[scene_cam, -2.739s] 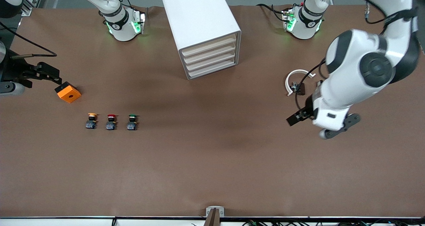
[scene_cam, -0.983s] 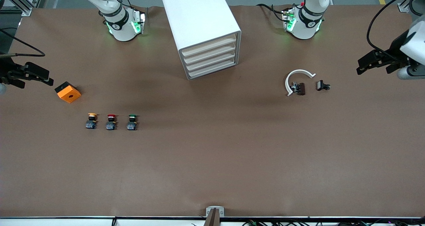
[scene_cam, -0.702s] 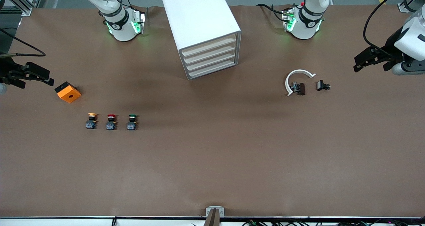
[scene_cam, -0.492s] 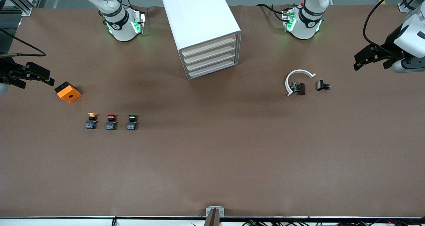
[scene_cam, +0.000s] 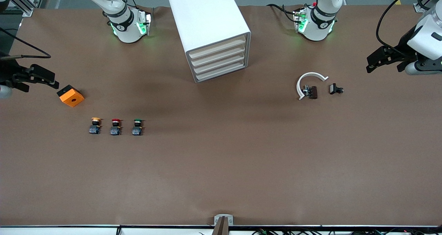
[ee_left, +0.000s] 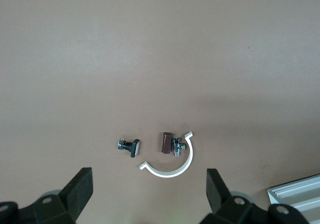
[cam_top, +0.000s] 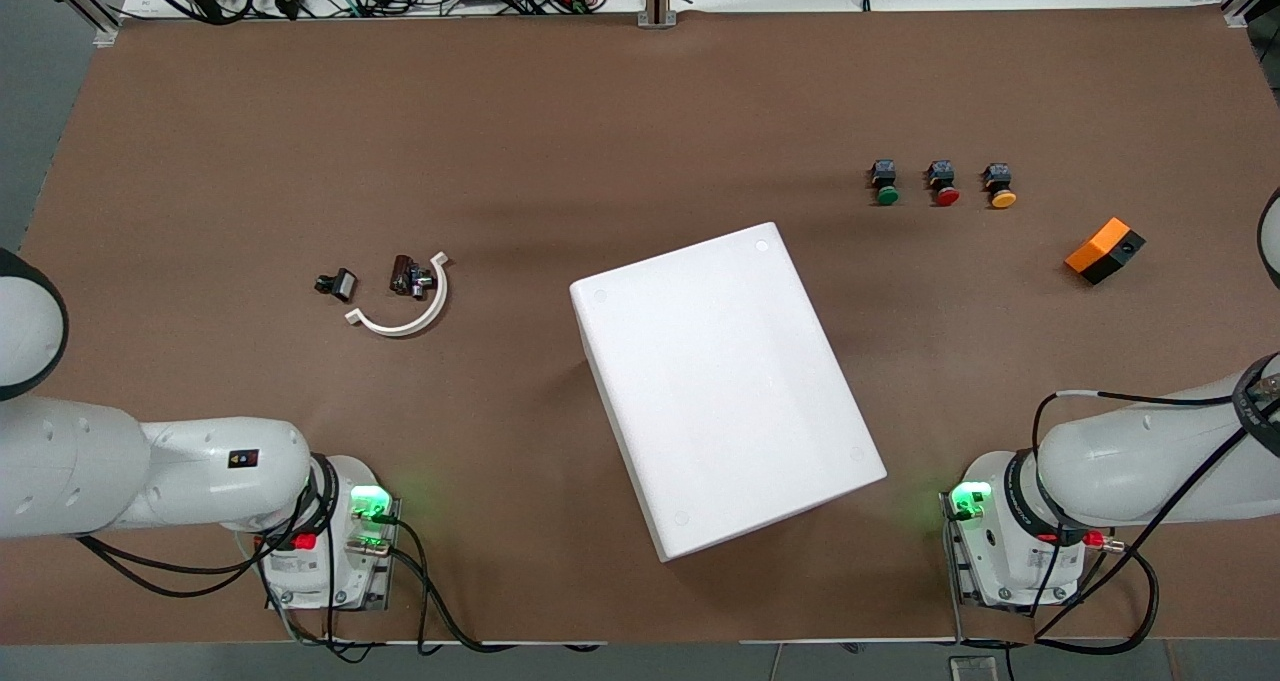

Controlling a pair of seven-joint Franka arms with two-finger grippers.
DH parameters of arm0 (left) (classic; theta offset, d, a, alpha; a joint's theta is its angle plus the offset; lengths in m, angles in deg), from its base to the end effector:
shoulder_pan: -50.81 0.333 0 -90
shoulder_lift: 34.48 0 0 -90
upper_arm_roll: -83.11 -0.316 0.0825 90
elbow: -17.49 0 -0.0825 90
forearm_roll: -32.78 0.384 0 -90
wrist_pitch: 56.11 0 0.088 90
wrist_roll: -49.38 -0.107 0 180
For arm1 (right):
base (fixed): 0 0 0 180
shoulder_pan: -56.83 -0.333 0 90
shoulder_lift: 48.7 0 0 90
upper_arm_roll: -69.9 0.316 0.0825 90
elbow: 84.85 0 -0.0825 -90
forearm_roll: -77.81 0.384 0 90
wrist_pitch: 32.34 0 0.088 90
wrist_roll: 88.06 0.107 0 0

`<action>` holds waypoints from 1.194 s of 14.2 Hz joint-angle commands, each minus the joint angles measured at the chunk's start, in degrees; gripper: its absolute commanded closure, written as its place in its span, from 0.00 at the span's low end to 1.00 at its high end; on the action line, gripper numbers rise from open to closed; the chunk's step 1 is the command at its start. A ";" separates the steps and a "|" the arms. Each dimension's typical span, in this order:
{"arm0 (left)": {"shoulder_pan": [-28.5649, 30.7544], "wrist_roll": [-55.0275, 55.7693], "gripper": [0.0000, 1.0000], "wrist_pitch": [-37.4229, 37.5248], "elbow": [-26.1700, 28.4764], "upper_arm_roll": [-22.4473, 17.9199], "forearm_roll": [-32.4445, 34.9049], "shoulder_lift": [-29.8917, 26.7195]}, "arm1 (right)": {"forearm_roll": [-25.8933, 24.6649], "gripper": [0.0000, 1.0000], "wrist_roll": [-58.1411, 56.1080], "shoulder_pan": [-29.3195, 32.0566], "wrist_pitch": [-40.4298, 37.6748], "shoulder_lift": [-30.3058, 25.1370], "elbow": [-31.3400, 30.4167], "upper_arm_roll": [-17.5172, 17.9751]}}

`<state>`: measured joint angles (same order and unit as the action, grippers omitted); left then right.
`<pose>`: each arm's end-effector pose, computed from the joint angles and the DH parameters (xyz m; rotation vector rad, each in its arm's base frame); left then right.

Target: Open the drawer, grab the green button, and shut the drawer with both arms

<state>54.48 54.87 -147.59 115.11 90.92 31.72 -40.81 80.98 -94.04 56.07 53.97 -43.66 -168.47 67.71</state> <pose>0.5198 -0.0435 0.6227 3.1377 0.0389 0.0031 0.5754 -0.0071 0.6217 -3.0840 -0.1264 0.0579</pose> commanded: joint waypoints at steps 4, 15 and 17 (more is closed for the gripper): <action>0.63 -0.22 0.00 -0.54 0.82 1.42 0.97 -0.96 | -0.80 0.00 0.44 -1.09 -0.44 -0.02 0.39 -0.01; 1.07 -0.83 0.00 -0.36 -3.92 1.07 1.14 3.16 | -0.89 0.00 0.44 -1.09 -0.35 0.07 0.47 -0.01; 1.07 -0.83 0.00 -0.19 -4.10 0.80 1.14 3.17 | -0.89 0.00 0.44 -1.09 -0.35 0.07 0.47 -0.01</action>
<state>55.17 54.83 -148.61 113.08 91.67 31.72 -38.45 80.83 -94.03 55.30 53.94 -43.63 -168.47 67.72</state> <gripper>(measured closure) 0.000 0.000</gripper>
